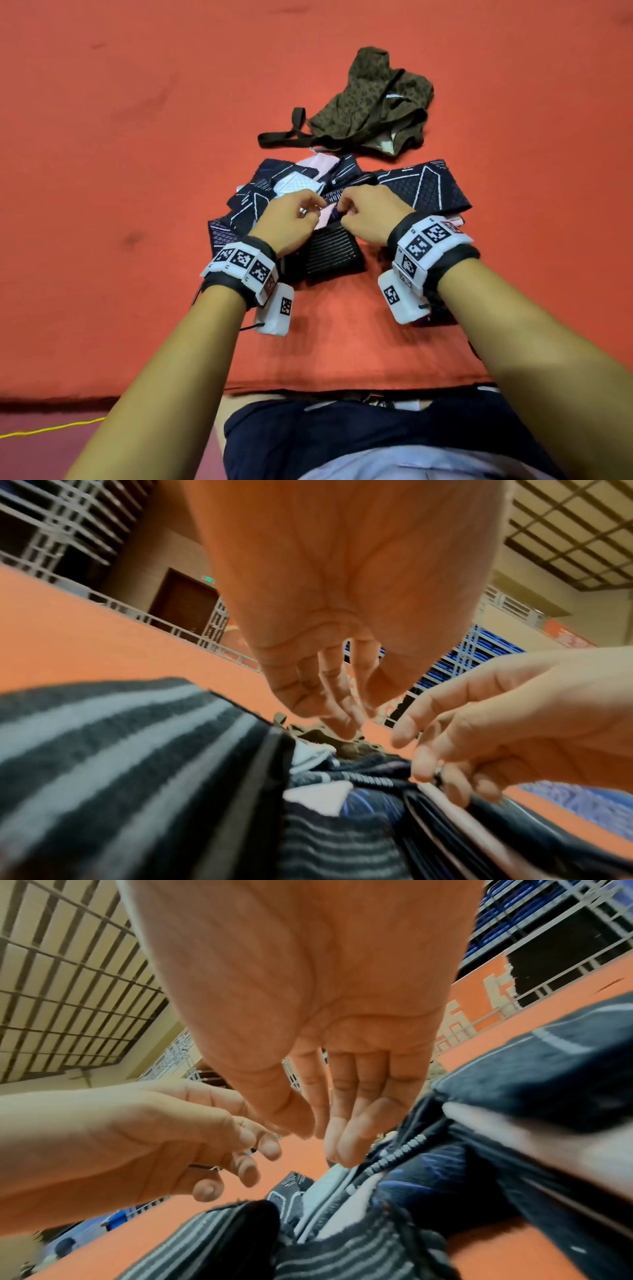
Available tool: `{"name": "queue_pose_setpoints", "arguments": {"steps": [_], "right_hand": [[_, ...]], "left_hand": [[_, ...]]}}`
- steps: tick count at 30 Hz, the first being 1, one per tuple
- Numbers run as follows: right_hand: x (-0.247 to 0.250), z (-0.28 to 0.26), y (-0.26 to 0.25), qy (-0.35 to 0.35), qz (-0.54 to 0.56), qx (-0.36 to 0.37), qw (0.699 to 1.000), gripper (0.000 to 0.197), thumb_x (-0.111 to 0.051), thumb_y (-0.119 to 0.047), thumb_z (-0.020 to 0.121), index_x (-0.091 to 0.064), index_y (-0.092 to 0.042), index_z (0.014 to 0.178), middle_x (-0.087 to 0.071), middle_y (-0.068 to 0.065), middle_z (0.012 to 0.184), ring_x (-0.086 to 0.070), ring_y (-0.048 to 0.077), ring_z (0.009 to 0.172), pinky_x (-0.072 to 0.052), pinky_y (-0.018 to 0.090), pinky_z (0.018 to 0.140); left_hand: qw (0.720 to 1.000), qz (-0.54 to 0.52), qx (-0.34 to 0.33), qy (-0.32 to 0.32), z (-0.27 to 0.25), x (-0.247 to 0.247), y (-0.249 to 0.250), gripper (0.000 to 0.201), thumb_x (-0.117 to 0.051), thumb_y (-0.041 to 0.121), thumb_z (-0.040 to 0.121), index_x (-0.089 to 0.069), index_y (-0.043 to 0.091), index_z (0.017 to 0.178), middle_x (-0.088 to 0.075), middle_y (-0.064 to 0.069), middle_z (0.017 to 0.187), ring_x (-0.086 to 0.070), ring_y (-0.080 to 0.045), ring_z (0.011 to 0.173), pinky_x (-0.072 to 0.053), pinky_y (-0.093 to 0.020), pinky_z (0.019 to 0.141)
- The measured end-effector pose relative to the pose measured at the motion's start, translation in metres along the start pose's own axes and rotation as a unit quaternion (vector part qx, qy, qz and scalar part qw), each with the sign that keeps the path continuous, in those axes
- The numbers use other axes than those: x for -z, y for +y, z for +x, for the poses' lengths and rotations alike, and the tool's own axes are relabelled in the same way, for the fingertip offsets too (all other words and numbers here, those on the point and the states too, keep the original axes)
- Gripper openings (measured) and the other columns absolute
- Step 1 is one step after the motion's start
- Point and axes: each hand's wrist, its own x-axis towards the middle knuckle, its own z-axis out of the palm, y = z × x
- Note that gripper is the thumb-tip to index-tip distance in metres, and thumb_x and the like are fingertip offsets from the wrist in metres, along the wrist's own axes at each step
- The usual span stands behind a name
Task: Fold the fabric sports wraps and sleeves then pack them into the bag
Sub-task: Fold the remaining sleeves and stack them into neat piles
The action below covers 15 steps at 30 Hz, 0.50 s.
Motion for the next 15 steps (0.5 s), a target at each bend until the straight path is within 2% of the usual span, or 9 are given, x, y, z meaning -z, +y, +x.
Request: {"name": "queue_pose_setpoints", "arguments": {"steps": [3, 4, 6, 8, 12, 15], "right_hand": [[-0.005, 0.028, -0.024, -0.015, -0.029, 0.029, 0.999, 0.025, -0.054, -0.019, 0.086, -0.065, -0.021, 0.108, -0.067, 0.007, 0.115, -0.061, 0.031, 0.108, -0.051, 0.038, 0.092], [-0.007, 0.036, -0.031, -0.021, -0.037, 0.038, 0.998, 0.026, -0.054, -0.019, 0.086, -0.065, -0.019, 0.11, -0.067, 0.008, 0.116, -0.061, 0.031, 0.109, -0.052, 0.04, 0.093], [-0.012, 0.051, -0.046, -0.035, -0.052, 0.055, 0.997, 0.029, -0.054, -0.017, 0.086, -0.065, -0.013, 0.112, -0.068, 0.009, 0.114, -0.062, 0.032, 0.108, -0.052, 0.041, 0.093], [-0.017, 0.065, -0.06, -0.044, -0.062, 0.068, 0.995, 0.03, -0.053, -0.015, 0.086, -0.065, -0.007, 0.112, -0.069, 0.011, 0.108, -0.062, 0.032, 0.104, -0.053, 0.043, 0.091], [-0.028, 0.091, -0.079, -0.064, -0.082, 0.08, 0.991, 0.028, -0.054, -0.016, 0.086, -0.064, -0.009, 0.111, -0.068, 0.011, 0.107, -0.062, 0.033, 0.102, -0.054, 0.043, 0.089], [-0.037, 0.11, -0.089, -0.081, -0.106, 0.091, 0.987, 0.027, -0.054, -0.02, 0.085, -0.064, -0.011, 0.108, -0.068, 0.011, 0.106, -0.063, 0.032, 0.099, -0.055, 0.043, 0.088]], "left_hand": [[0.999, 0.012, 0.029, 0.042, 0.006, 0.021, -0.019, 0.018, -0.057, 0.016, 0.092, -0.068, 0.027, 0.102, -0.063, 0.015, 0.084, -0.053, 0.001, 0.068, -0.034, -0.005, 0.061], [0.998, 0.015, 0.04, 0.051, 0.007, 0.027, -0.027, 0.019, -0.056, 0.016, 0.092, -0.068, 0.026, 0.102, -0.064, 0.015, 0.084, -0.054, -0.001, 0.07, -0.034, -0.006, 0.062], [0.996, 0.008, 0.065, 0.065, 0.008, 0.038, -0.042, 0.019, -0.057, 0.015, 0.091, -0.069, 0.024, 0.103, -0.068, 0.01, 0.09, -0.059, -0.01, 0.082, -0.04, -0.015, 0.072], [0.994, 0.006, 0.088, 0.07, 0.007, 0.046, -0.055, 0.02, -0.057, 0.014, 0.092, -0.069, 0.022, 0.105, -0.068, 0.008, 0.094, -0.059, -0.013, 0.087, -0.043, -0.024, 0.079], [0.99, 0.014, 0.119, 0.073, 0.007, 0.058, -0.078, 0.022, -0.056, 0.013, 0.093, -0.069, 0.018, 0.109, -0.069, 0.003, 0.1, -0.06, -0.017, 0.095, -0.042, -0.024, 0.082], [0.986, 0.009, 0.144, 0.082, 0.01, 0.062, -0.095, 0.024, -0.054, 0.011, 0.091, -0.068, 0.017, 0.109, -0.07, -0.001, 0.104, -0.062, -0.02, 0.097, -0.048, -0.029, 0.087]]}}
